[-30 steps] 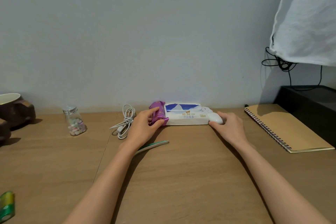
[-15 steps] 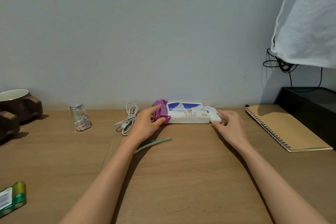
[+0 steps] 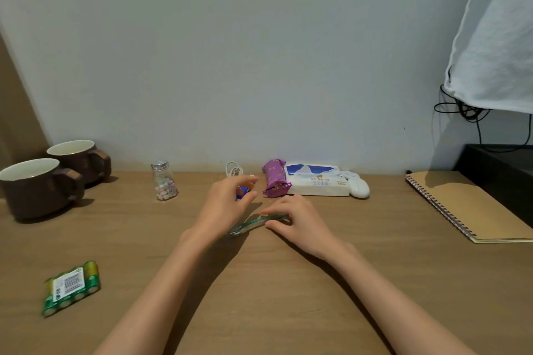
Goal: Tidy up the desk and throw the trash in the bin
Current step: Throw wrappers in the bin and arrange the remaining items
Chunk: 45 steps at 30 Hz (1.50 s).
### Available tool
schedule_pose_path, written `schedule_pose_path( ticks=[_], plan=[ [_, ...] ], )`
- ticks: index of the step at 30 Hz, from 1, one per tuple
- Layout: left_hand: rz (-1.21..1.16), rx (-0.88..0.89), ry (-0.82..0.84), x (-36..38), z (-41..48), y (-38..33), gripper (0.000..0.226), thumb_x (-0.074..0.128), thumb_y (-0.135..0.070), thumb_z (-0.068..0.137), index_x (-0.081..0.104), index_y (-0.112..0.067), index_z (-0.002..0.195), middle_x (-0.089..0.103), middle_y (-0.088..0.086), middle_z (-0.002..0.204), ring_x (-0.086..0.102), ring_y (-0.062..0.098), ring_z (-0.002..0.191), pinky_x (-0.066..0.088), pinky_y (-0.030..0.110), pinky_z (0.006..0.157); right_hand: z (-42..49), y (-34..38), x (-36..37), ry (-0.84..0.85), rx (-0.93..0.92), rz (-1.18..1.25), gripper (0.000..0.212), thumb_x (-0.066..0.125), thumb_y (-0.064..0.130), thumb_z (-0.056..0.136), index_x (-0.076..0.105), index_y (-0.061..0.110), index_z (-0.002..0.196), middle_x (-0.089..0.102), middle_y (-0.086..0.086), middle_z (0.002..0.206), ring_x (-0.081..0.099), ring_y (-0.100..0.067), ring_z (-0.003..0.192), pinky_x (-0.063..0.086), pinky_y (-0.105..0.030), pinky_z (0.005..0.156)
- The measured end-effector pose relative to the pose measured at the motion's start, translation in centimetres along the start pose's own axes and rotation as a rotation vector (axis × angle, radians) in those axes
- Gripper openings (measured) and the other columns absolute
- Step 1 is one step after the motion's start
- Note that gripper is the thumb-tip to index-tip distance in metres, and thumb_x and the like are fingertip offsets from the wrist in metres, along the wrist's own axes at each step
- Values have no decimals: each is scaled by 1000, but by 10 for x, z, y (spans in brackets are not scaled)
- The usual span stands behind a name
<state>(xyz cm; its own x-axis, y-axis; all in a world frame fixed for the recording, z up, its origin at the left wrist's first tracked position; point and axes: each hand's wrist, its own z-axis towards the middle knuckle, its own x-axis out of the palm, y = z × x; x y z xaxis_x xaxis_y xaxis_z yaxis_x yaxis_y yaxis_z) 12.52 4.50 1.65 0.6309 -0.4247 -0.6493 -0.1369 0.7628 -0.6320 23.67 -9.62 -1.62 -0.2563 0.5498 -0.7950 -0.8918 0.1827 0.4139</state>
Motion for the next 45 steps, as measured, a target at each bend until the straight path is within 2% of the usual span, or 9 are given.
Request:
schedule_pose_path(
  ticks=[4,9,15,22,27,32,36,39,45],
  plan=[
    [5,-8,-32,-6,-13,7,28,64,-19,88,67,-21,116,70,-6,106,55,10,86,37,13,70,-1,1,3,-1,9,-17,19,65,33,87,74,27,103,66,6,98,50,-13,91,42,-30,78],
    [81,-55,-93,-5,-14,15,29,59,-20,91,65,-23,119,66,-2,118,50,20,107,37,27,83,-17,-23,-20,16,95,-18,15,66,28,88,76,21,97,64,-1,91,53,-19,88,40,-31,78],
    [152,-127,-116,4,-6,25,35,58,-25,91,61,-26,125,54,2,133,38,25,125,33,35,98,-36,-62,-60,-246,352,-55,13,72,22,83,77,18,95,64,0,83,49,-5,66,39,-29,67],
    [232,-141,-14,23,9,40,45,62,-38,87,56,-31,131,37,1,150,19,29,142,23,43,113,-38,-79,-69,-249,442,-113,14,70,24,85,76,18,96,69,-5,93,59,-20,83,49,-39,76],
    [343,-118,34,25,20,39,39,57,-44,88,57,-39,127,40,-5,148,32,27,135,34,39,105,-23,-52,-64,-287,375,3,6,67,22,86,73,22,88,68,9,83,50,0,60,39,-24,65],
    [388,-125,-3,23,23,41,37,56,-36,90,60,-34,127,50,0,140,47,30,118,40,35,95,5,-7,-61,-297,445,131,4,70,24,80,71,21,81,67,14,75,60,0,62,42,-7,58],
    [355,-173,-50,15,19,47,36,55,-32,91,61,-28,127,51,3,137,47,31,115,39,34,95,38,25,-55,-170,516,194,6,67,18,77,71,15,74,70,0,66,63,-9,59,50,-25,63],
    [352,-198,-90,8,13,51,37,55,-33,91,60,-28,128,52,2,135,48,29,114,41,35,93,68,38,-37,-82,544,120,8,67,14,73,73,11,69,68,-3,62,61,-11,57,46,-23,52],
    [321,-232,-147,-3,6,61,39,57,-34,90,59,-29,129,53,1,135,49,25,116,41,33,95,111,38,18,-7,551,-84,22,69,16,75,70,4,94,68,-14,95,66,-27,85,60,-38,71]
  ],
)
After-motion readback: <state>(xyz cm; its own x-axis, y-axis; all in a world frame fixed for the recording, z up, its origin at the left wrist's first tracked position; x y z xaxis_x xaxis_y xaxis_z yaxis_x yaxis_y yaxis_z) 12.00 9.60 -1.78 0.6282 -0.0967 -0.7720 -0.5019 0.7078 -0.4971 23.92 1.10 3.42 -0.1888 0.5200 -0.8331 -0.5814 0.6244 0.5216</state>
